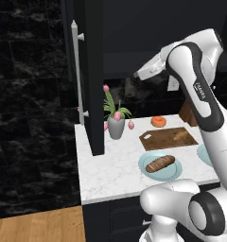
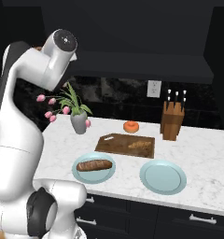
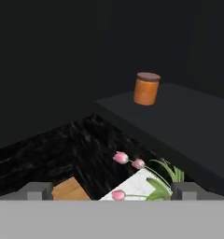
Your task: From the different types of pastries on the counter, select a croissant and place it on the cutting board. Then retrieve a jar of jam from the cabinet and place it alongside the croissant on the cutting board.
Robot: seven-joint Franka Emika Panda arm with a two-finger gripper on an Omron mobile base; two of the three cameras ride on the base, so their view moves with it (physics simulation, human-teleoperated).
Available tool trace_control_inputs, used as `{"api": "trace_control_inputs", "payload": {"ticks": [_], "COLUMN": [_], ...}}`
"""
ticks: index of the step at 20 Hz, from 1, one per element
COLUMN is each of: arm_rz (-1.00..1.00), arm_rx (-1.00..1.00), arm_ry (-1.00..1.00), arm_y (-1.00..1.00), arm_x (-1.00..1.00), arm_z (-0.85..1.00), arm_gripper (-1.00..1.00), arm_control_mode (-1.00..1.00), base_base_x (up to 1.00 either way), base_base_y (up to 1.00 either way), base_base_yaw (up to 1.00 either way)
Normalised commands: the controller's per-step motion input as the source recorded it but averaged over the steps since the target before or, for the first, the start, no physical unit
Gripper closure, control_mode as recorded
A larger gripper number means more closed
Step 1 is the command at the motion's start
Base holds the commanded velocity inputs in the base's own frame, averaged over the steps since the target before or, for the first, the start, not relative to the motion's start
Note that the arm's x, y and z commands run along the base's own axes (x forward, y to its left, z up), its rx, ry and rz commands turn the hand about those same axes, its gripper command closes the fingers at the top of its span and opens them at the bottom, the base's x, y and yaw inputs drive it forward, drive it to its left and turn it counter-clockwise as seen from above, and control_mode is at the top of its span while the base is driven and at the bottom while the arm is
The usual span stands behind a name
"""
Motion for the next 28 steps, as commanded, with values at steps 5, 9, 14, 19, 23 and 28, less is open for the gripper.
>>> {"api": "trace_control_inputs", "payload": {"ticks": [5, 9, 14, 19, 23, 28], "arm_rz": [0.00, 0.00, 0.01, 0.04, 0.03, 0.03], "arm_rx": [0.08, 0.10, 0.10, 0.09, 0.05, 0.00], "arm_ry": [0.00, 0.00, -0.01, -0.03, -0.04, -0.03], "arm_y": [0.00, 0.03, 0.15, 0.28, 0.30, 0.05], "arm_x": [0.57, 0.52, 0.18, -0.02, 0.00, 0.00], "arm_z": [0.21, 0.06, 0.00, 0.00, 0.00, 0.00], "arm_gripper": [-1.00, -1.00, -1.00, -1.00, -1.00, -1.00], "arm_control_mode": [-1.00, -1.00, -1.00, -1.00, -1.00, -1.00], "base_base_x": [0.00, 0.00, 0.00, 0.00, 0.00, 0.00], "base_base_y": [0.00, 0.00, 0.00, 0.00, 0.00, 0.00], "base_base_yaw": [0.00, 0.00, 0.00, 0.00, 0.00, 0.00]}}
